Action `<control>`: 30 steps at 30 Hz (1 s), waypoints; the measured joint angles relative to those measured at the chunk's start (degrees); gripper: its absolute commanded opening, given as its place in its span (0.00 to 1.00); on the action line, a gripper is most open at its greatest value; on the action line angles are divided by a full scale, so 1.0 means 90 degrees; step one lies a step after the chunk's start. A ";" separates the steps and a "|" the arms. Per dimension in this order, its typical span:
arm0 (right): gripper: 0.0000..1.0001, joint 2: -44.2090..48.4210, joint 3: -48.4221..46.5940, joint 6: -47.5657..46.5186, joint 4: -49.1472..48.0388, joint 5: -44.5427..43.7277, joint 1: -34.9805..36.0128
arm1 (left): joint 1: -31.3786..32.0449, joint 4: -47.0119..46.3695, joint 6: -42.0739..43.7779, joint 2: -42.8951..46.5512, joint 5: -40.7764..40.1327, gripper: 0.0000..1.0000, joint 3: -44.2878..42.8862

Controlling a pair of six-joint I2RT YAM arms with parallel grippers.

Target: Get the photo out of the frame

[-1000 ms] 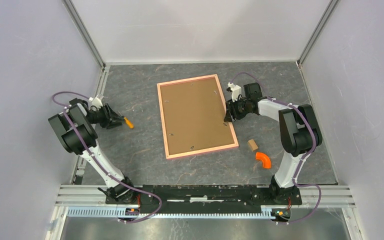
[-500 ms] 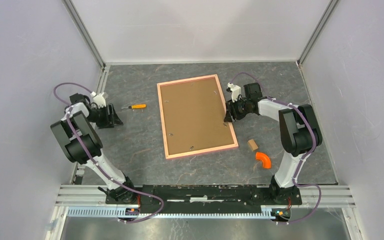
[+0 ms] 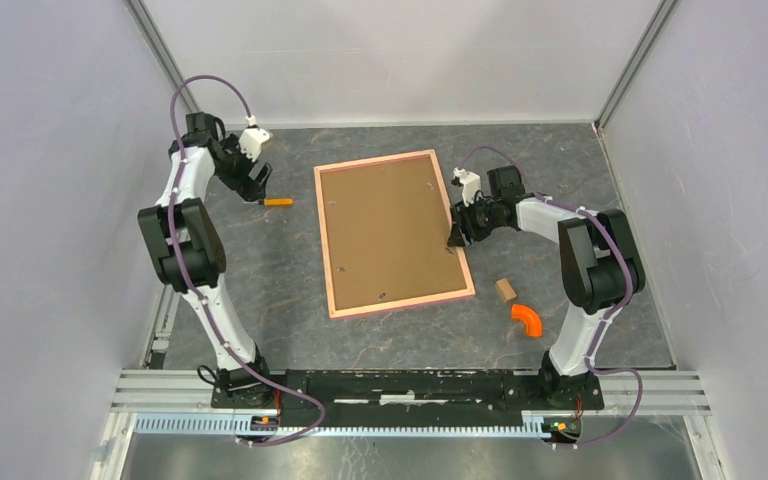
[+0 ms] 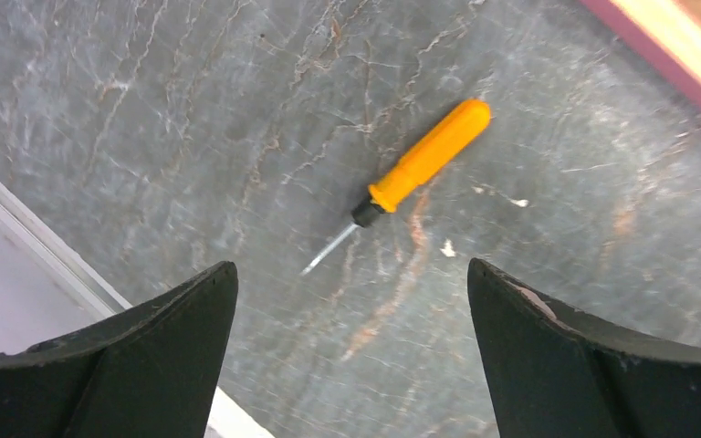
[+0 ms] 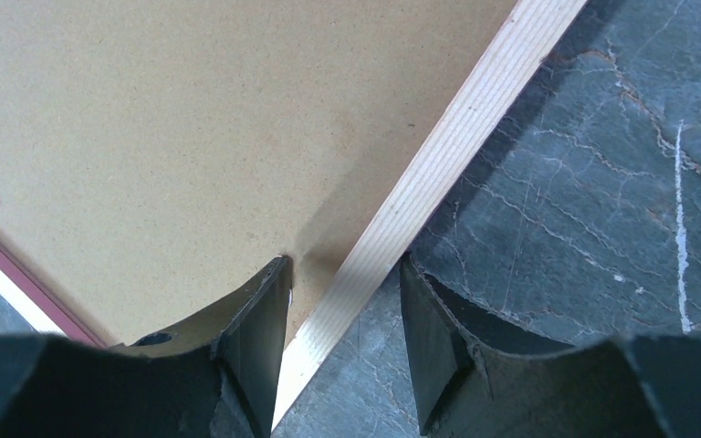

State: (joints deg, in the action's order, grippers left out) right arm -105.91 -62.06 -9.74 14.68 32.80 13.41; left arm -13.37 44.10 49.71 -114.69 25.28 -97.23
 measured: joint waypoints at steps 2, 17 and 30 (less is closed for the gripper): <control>0.53 0.0000 0.0000 -0.0024 0.0002 0.0010 0.0000 | 0.0066 0.0138 0.0381 -0.0301 -0.0100 1.00 -0.0323; 0.53 0.0000 0.0000 -0.0092 0.0049 0.0027 -0.0002 | 0.0554 0.1321 0.1647 -0.1564 -0.0141 0.57 -0.0809; 0.52 0.0000 -0.0002 -0.0160 0.0090 0.0036 -0.0002 | -0.0022 -0.0364 0.0848 -0.0731 -0.0568 0.22 0.0799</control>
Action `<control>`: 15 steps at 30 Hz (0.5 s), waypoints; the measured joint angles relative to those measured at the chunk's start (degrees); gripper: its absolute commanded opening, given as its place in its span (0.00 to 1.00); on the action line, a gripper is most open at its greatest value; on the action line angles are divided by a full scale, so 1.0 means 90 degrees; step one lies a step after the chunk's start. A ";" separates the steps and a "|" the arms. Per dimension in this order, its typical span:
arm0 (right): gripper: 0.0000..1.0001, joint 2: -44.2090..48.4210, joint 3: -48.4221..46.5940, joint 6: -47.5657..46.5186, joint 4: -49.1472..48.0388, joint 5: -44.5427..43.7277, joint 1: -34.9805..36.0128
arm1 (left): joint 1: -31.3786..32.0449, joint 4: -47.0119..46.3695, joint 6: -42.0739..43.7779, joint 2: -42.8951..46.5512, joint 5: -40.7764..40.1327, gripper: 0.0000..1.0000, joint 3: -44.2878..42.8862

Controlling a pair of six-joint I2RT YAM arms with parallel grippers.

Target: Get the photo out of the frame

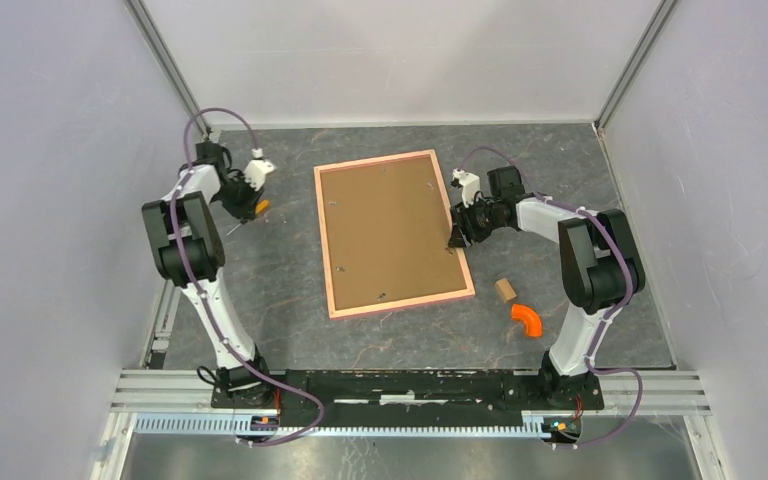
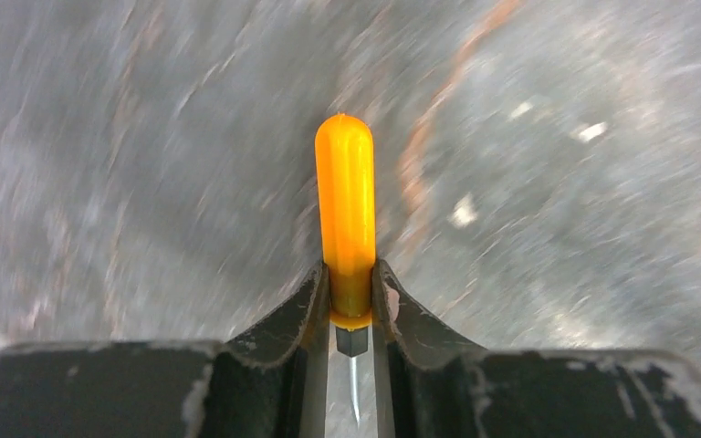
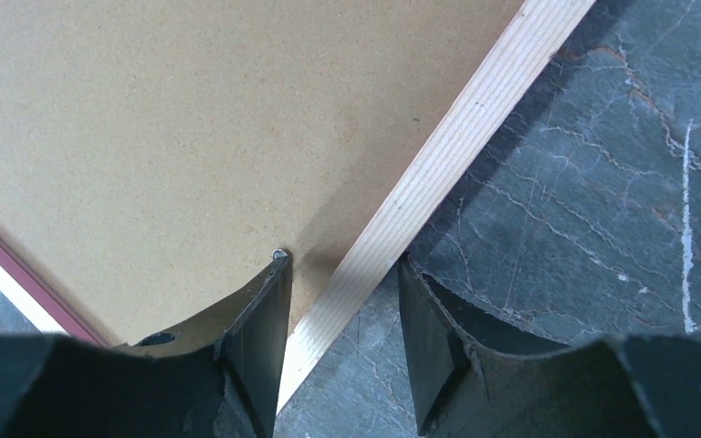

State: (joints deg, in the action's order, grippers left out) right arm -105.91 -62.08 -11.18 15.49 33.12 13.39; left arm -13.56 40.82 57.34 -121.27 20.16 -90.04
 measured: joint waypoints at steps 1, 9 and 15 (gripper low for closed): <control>0.52 0.0000 0.0000 -0.0022 0.0002 0.0002 0.0000 | -0.0141 -0.0097 -0.0092 0.0039 -0.0041 0.23 0.0066; 0.52 0.0000 0.0000 -0.0102 0.0007 0.0019 0.0000 | -0.1336 -0.0971 -0.0398 0.0563 -0.0517 0.41 0.0967; 0.54 0.0000 0.0000 -0.0102 0.0024 0.0049 0.0000 | -0.1234 -0.1195 -0.0418 0.0663 -0.0894 0.60 0.1088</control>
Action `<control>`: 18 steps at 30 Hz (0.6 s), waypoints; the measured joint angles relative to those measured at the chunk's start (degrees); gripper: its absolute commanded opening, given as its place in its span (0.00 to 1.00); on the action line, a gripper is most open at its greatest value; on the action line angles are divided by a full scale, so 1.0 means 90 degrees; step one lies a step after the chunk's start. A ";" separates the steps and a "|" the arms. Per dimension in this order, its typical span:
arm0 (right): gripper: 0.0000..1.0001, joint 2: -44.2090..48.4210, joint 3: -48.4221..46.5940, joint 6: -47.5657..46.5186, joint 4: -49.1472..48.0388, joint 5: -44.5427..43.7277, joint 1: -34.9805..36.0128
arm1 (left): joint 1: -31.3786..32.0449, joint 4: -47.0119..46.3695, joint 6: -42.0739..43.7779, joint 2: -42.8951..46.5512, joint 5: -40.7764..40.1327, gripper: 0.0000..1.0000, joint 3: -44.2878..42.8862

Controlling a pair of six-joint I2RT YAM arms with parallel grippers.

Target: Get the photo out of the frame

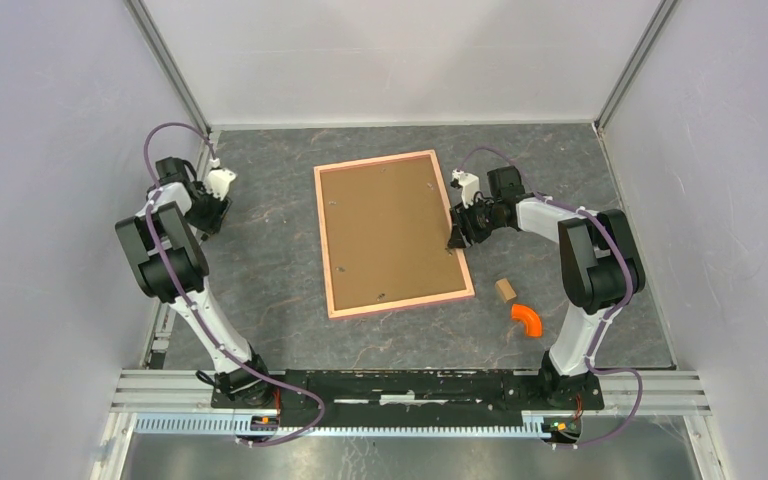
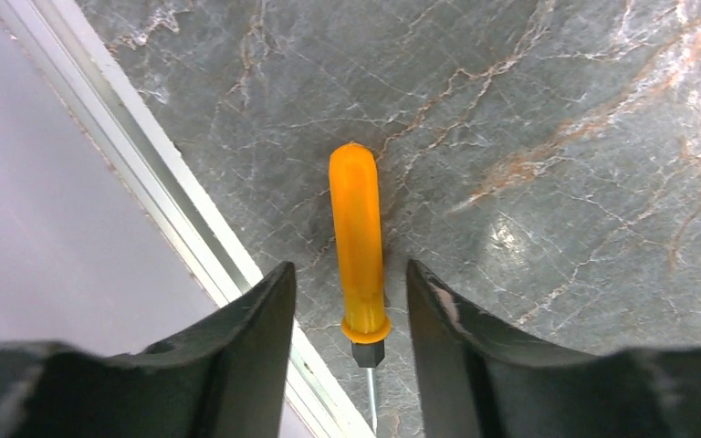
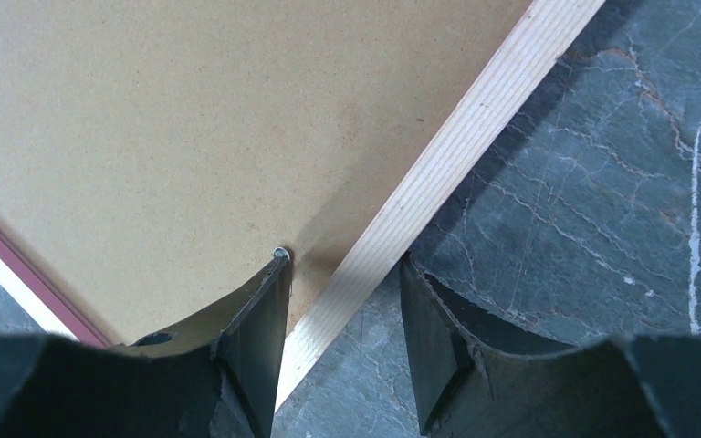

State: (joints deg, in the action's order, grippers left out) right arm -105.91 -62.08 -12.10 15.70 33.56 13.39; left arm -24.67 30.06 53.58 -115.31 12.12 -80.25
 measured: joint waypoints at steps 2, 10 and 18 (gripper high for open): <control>0.54 0.0000 0.0000 0.0000 0.0024 0.0024 0.0000 | 0.0000 -0.0024 -0.0027 0.0000 -0.0051 0.64 -0.0019; 0.55 0.0000 0.0000 -0.0022 0.0080 0.0063 0.0000 | 0.0005 0.0012 -0.0117 -0.0005 -0.0168 0.77 -0.0087; 0.56 0.0000 -0.0039 -0.0061 0.0187 0.0085 0.0000 | 0.0005 0.0100 -0.0168 -0.0005 -0.0180 1.00 -0.0129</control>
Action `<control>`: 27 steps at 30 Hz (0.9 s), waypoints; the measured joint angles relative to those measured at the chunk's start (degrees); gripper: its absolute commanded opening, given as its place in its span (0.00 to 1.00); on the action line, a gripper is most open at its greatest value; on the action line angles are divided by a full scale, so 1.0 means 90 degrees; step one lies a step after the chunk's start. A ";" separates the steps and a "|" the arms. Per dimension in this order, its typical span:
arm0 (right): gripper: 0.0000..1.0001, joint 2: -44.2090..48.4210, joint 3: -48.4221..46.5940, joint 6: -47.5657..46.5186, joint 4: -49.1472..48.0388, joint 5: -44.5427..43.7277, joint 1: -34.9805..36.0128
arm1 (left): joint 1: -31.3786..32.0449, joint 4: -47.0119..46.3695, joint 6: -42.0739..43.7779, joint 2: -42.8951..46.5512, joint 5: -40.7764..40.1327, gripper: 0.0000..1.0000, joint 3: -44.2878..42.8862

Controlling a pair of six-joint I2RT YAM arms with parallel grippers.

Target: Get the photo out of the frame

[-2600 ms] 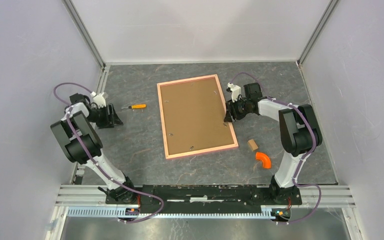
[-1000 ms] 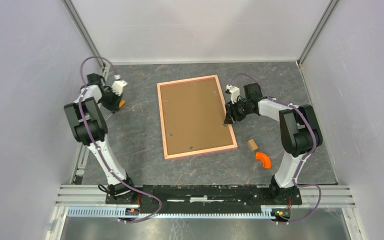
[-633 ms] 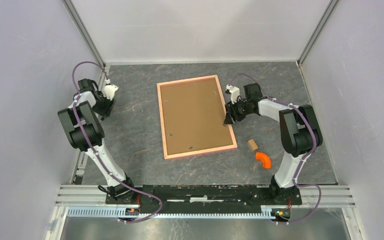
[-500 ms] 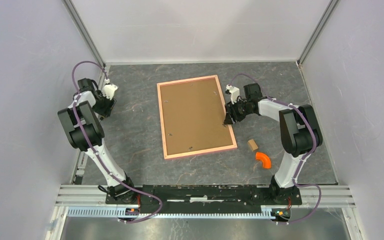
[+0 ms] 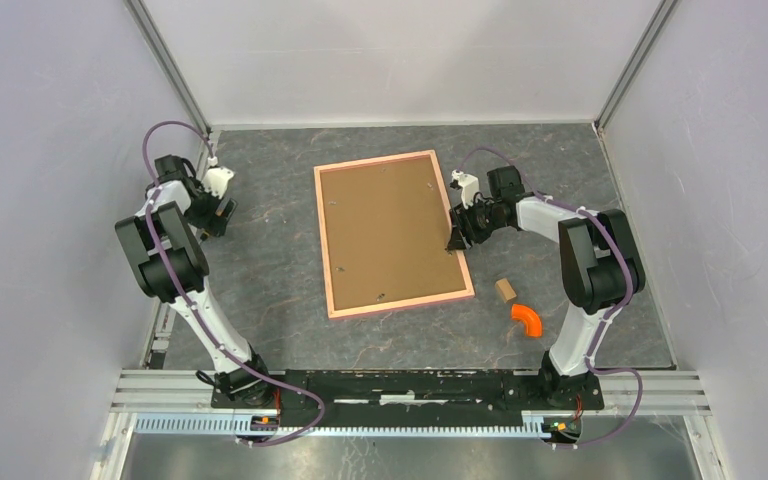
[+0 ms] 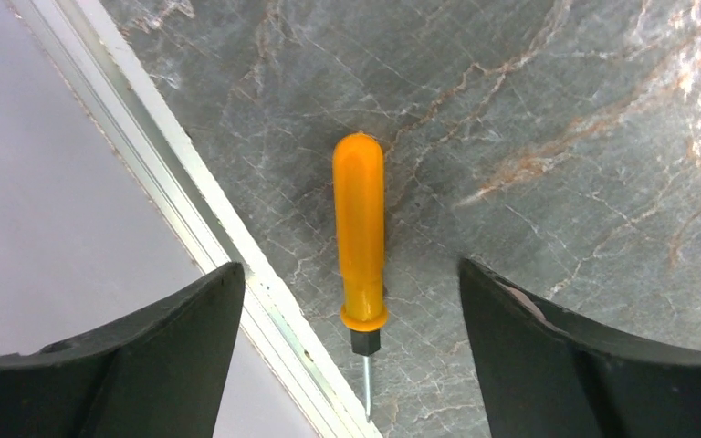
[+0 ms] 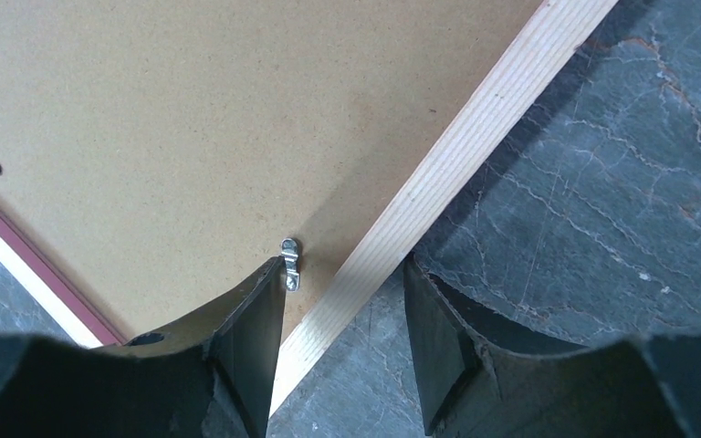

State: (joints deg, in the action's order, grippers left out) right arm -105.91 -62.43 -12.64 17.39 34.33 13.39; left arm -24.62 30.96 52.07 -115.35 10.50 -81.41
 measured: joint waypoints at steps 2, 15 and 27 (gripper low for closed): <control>0.58 0.0000 -0.0029 -0.0032 0.0066 0.0000 0.0000 | -0.0002 0.0027 -0.0061 0.0012 0.0005 1.00 -0.0017; 0.84 0.0510 -0.0568 -0.0369 0.0423 -0.0097 0.0000 | 0.0083 0.0656 -0.1003 0.1695 0.0580 1.00 0.0563; 0.98 0.3038 -0.0204 -0.0304 -0.0641 -0.0187 -0.0024 | 0.2135 0.0974 -0.1659 0.5022 0.1792 1.00 0.0969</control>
State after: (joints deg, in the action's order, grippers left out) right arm -78.56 -64.27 -15.38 11.62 32.64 13.17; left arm -5.41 39.72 37.15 -70.15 26.63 -72.69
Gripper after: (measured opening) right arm 0.979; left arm 0.996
